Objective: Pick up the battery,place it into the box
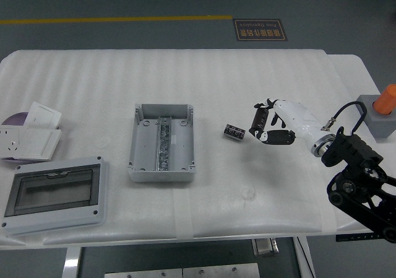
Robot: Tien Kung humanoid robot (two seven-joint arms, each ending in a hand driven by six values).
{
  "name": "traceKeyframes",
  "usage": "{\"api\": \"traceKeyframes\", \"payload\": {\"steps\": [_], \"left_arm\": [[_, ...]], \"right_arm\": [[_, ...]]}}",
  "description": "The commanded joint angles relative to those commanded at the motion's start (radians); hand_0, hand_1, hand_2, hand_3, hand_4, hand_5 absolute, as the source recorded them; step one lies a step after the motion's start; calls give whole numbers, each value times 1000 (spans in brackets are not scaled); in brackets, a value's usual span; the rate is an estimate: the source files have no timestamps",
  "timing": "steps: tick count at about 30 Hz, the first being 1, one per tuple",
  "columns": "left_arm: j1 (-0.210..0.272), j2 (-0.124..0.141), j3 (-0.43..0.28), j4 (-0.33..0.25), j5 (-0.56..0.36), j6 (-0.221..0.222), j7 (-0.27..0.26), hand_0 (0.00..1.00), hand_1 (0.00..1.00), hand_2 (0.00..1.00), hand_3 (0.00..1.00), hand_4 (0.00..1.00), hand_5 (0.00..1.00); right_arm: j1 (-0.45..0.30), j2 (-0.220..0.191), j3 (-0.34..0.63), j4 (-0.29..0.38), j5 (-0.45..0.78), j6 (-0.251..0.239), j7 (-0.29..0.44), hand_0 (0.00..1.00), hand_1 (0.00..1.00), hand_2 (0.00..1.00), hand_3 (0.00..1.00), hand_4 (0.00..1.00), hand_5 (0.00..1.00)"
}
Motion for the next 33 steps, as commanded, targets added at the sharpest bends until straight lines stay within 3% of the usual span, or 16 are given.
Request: {"api": "traceKeyframes", "payload": {"steps": [3, 5, 8, 10, 11, 16, 17, 22, 23, 28, 29, 33], "left_arm": [[2, 0, -4, 0, 7, -1, 2, 620, 672, 578, 578, 503, 438], [3, 0, -5, 0, 10, -2, 3, 620, 672, 580, 579, 507, 456], [3, 0, -8, 0, 16, -2, 4, 620, 672, 580, 579, 507, 456], [3, 1, -11, 0, 21, -3, 5, 620, 672, 580, 579, 507, 456], [3, 1, -13, 0, 24, -3, 6, 620, 672, 580, 578, 512, 465], [1, 2, -14, 0, 29, -3, 6, 620, 672, 580, 578, 512, 465], [1, 2, -14, 0, 30, -3, 6, 620, 671, 579, 576, 512, 468], [1, 4, -19, -1, 36, -3, 8, 620, 671, 579, 576, 512, 468], [1, 4, -20, -1, 37, -3, 8, 620, 671, 573, 576, 512, 469], [4, 3, -20, 1, 35, -3, 6, 620, 671, 573, 576, 512, 469], [4, 3, -20, 1, 34, -3, 6, 619, 671, 571, 574, 514, 471], [6, 1, -21, 0, 34, -5, 8, 619, 671, 571, 574, 514, 471]], "right_arm": [[45, 37, -26, 0, 50, -52, 36, 330, 456, 592, 719, 539, 265], [78, 67, -49, -8, 65, -73, 47, 387, 482, 614, 728, 551, 281], [121, 111, -88, -20, 71, -89, 55, 387, 482, 614, 728, 551, 281], [150, 147, -118, -33, 62, -92, 55, 387, 482, 614, 728, 551, 281], [163, 165, -131, -40, 58, -90, 54, 524, 583, 670, 763, 566, 297], [214, 244, -185, -80, 23, -81, 49, 524, 583, 670, 763, 566, 297], [221, 255, -194, -89, 15, -79, 48, 604, 640, 701, 815, 578, 319], [241, 282, -231, -128, -16, -42, 31, 604, 640, 701, 815, 578, 319], [244, 284, -240, -136, -22, -30, 25, 684, 710, 747, 848, 586, 325], [253, 294, -282, -175, -29, -8, 26, 684, 710, 747, 848, 586, 325], [254, 296, -288, -181, -29, -7, 28, 796, 786, 806, 895, 611, 330], [257, 304, -310, -196, -24, 2, 28, 796, 786, 806, 895, 611, 330]]}}
